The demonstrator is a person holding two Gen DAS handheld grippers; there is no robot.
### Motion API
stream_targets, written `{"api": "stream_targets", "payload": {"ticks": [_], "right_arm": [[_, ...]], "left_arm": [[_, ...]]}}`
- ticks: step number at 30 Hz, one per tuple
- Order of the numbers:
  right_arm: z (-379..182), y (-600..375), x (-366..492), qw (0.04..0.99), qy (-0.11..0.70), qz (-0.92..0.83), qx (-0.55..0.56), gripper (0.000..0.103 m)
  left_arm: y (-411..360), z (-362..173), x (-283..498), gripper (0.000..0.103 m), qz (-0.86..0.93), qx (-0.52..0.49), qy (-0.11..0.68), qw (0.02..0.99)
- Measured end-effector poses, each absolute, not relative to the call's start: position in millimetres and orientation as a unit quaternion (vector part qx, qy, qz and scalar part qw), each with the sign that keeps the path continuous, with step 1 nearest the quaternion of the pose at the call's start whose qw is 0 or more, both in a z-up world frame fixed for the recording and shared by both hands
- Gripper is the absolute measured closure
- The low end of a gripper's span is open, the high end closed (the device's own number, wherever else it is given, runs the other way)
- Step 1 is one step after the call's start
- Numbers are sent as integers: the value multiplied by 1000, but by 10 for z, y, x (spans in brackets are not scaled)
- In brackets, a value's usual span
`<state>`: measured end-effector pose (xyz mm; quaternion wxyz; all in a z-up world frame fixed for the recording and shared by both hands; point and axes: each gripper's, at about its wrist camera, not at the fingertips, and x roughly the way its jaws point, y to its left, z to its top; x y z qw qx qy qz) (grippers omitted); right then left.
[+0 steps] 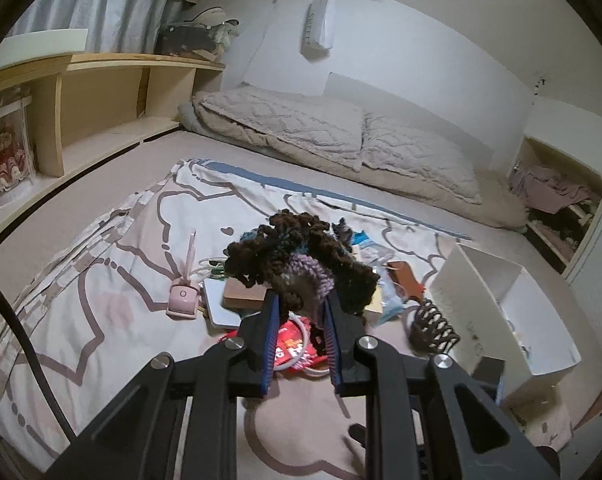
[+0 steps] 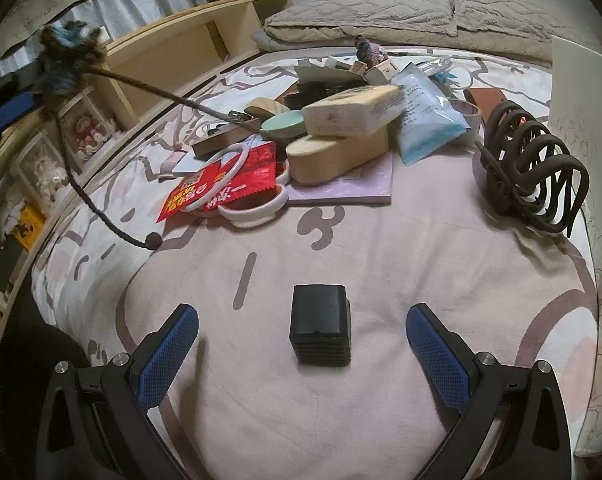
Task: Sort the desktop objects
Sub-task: 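Lift the crochet pouch up off the pile with the left tool, then grasp the small black cube with the right tool while the left tool holds the pouch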
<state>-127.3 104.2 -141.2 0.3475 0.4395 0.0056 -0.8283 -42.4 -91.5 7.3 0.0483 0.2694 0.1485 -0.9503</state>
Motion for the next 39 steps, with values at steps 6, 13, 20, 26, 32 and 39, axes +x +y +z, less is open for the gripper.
{"api": "stream_targets", "payload": {"ticks": [6,13,20,26,32,39], "right_arm": [[-1412,1045,-1279,348,4,-828,440,0],[-1399,1079,-1307,356,-5,-823,443,0],[-1381,1122,-1314,354,-13,-820,450,0],[-1356,1158,-1310,342,-8,-825,450,0],[-1363,1129,-1281,344,29,-826,446,0],[-1400,1080,-1258,338,53,-828,444,0]], "left_arm": [[-883,328,-269,82,-960,238,141,37],[-857,351,-189,82,-960,247,130,32],[-816,-152,-314,82,-936,319,147,26],[-679,-665,-456,82,-913,384,137,25],[-628,-1007,-515,82,-894,428,132,31],[-661,-1132,-539,81,-886,444,127,36]]}}
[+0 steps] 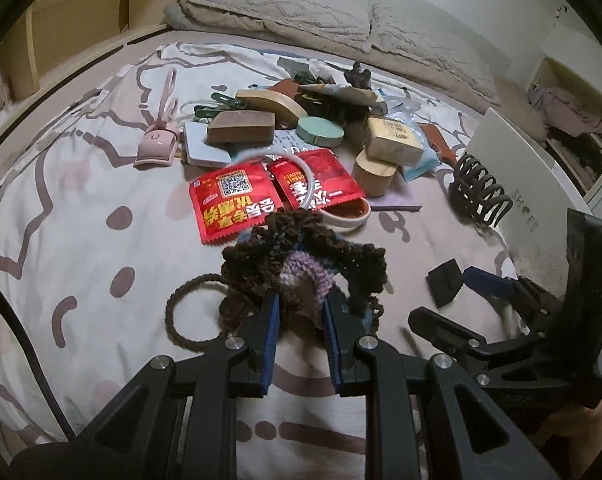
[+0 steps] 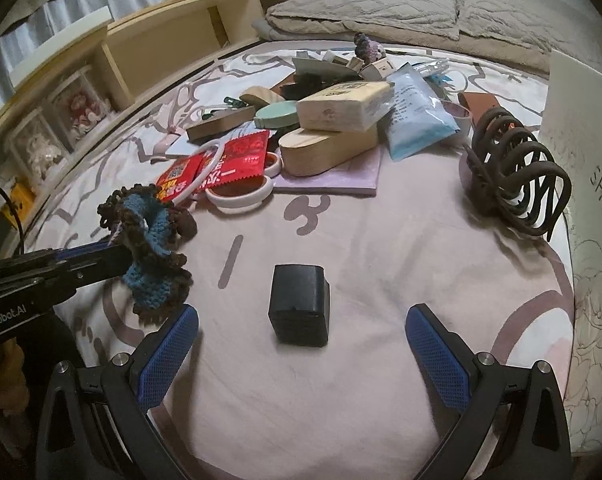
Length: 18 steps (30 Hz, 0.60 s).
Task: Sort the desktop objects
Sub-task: 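Grasp the small black cube with the right tool while the left tool holds the pouch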
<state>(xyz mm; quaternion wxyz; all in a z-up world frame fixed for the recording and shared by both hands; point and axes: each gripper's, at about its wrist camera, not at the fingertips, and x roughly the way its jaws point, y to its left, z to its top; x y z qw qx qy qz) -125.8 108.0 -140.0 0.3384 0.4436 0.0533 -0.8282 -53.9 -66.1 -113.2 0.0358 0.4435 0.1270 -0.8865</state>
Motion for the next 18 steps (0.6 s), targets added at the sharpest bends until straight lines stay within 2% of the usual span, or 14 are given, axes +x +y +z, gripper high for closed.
{"api": "stream_targets", "payload": {"ticks": [7,10,16,18], "right_arm": [[-1448,968,-1164,337,122,-827,433,0],[-1459,974,-1166,335,122,-829,430,0],[-1472,957,-1140,329,131,-835,421,0],[-1475,941,-1118,324,139,-838,416,0]], "left_arm": [[-636,-1163,-533,76,-886,447,116,43],[-651,-1175,-534,73,-885,448,120,44],[-648,-1189,-529,64,-883,450,123,43],[-645,-1197,-528,57,-883,452,124,43]]}}
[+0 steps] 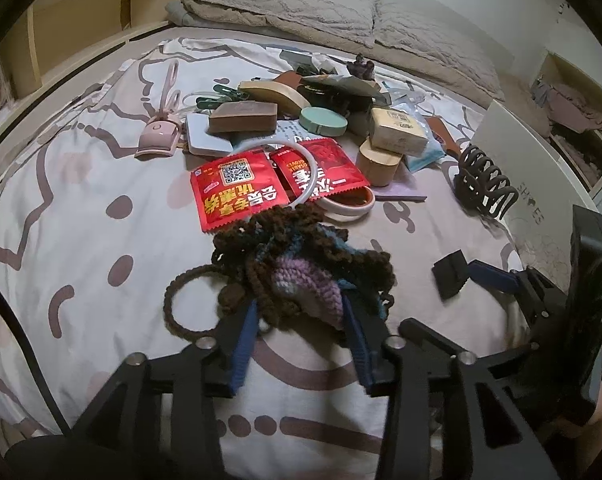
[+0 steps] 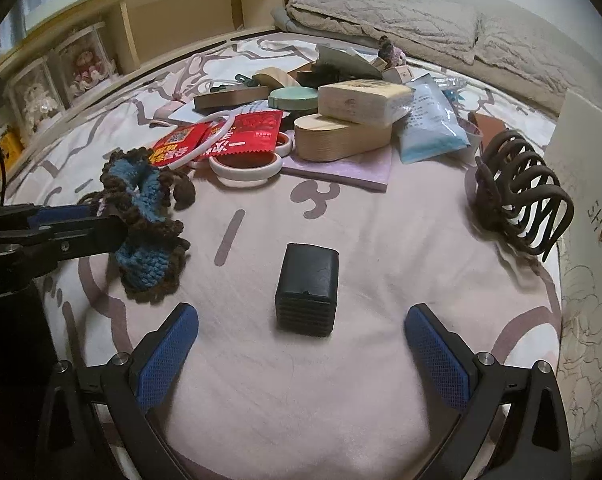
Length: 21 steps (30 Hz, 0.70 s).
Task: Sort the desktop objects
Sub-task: 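Grasp the small black cube with the right tool while the left tool holds the pouch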
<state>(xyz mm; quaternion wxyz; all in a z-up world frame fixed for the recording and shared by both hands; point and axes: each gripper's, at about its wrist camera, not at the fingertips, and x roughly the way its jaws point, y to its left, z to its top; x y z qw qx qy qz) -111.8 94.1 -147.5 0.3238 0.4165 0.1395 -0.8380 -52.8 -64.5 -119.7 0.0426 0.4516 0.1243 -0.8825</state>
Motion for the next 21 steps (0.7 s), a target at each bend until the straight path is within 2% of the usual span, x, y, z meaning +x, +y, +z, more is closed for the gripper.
{"api": "stream_targets", "payload": {"ticks": [4,10,12,14,16,20,21], "right_arm": [[-1471,941,-1128,320,135,-839,419,0],[-1423,1043,-1153,309,84,-852,414,1],[-1410,1073,-1169,303,73,-855,415,9],[-1397,1119,-1196,293,62,-859,416,23],[-1386,1159,-1227,290,49,-859,419,29],[-1369,1189,-1250,289,40,-860,418,47],[-1367,1190,-1243,292,40,-860,417,48]], "left_arm": [[-630,-1216,-536,53,-882,453,126,40],[-658,-1256,-548,51,-879,455,136,40],[-660,-1273,-561,49,-878,457,137,40],[-659,-1289,-573,47,-878,457,138,42],[-660,-1312,-589,45,-878,456,140,43],[-649,-1336,-609,41,-879,454,141,44],[-645,-1341,-611,40,-879,453,141,44]]}}
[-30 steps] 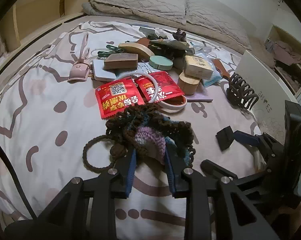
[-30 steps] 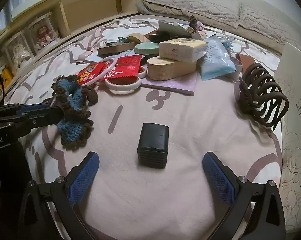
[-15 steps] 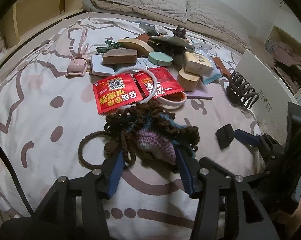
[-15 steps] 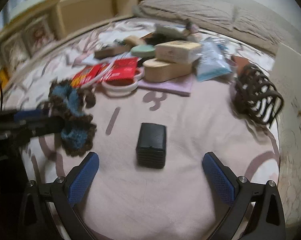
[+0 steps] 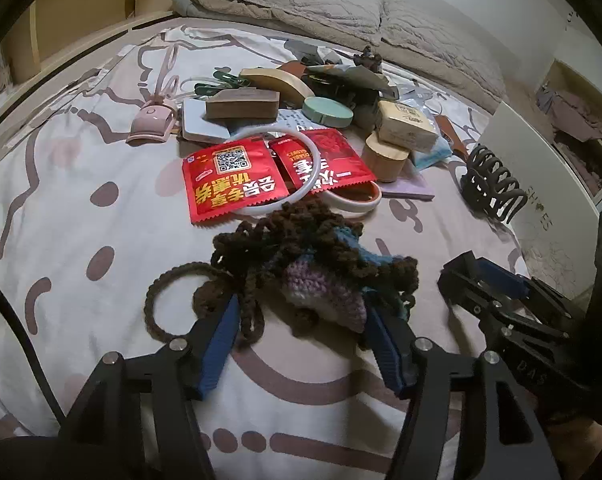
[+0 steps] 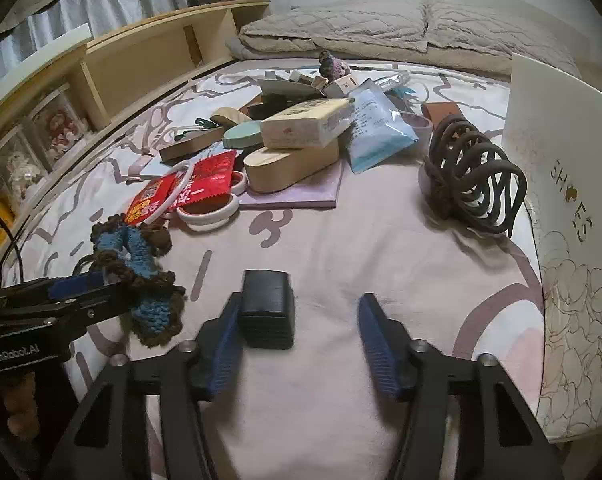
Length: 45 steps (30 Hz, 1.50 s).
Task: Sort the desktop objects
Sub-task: 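Grasp the small black cube with the right tool while the left tool holds the pouch, then carry the pouch and the black cube over the white shoe box with both tools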
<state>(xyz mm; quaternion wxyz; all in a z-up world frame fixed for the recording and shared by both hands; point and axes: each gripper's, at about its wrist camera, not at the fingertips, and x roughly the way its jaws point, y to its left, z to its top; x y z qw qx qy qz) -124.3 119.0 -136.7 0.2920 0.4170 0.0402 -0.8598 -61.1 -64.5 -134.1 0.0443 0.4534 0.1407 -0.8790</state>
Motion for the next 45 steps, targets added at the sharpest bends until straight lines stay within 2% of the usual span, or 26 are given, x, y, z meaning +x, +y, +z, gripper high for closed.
{"api": "stream_targets", "payload": {"ticks": [5,10,14,17,20,29,37,39,45], "right_arm": [[-1356,1145,-1184,305,54,-861,405,58],[-1346,1142,-1176,314,44,-860,399,60],[-1341,1215,-1251,315,8,-853,416,72],[-1330,1225,-1261,320,0,-848,423,78],[-1315,1209,-1236,321,8,-848,421,78],[-1307,1246,-1268,328,-9,-838,435,78],[-1261,1252,-1252,337,-8,-837,432,78],[-1243,1264,-1256,337,-11,-837,431,78],[-1223,1329,-1289,329,-23,-840,432,78]], "left_arm": [[-643,-1363,-624,35,-879,453,145,41],[-633,-1371,-633,35,-880,452,140,41],[-634,-1368,-636,35,-880,453,137,40],[-645,-1357,-640,45,-880,451,140,39],[-658,-1345,-644,65,-879,448,158,26],[-645,-1330,-637,73,-881,443,168,21],[-630,-1304,-618,84,-887,433,160,26],[-631,-1290,-610,90,-888,429,163,23],[-591,-1253,-596,90,-893,421,158,18]]}}
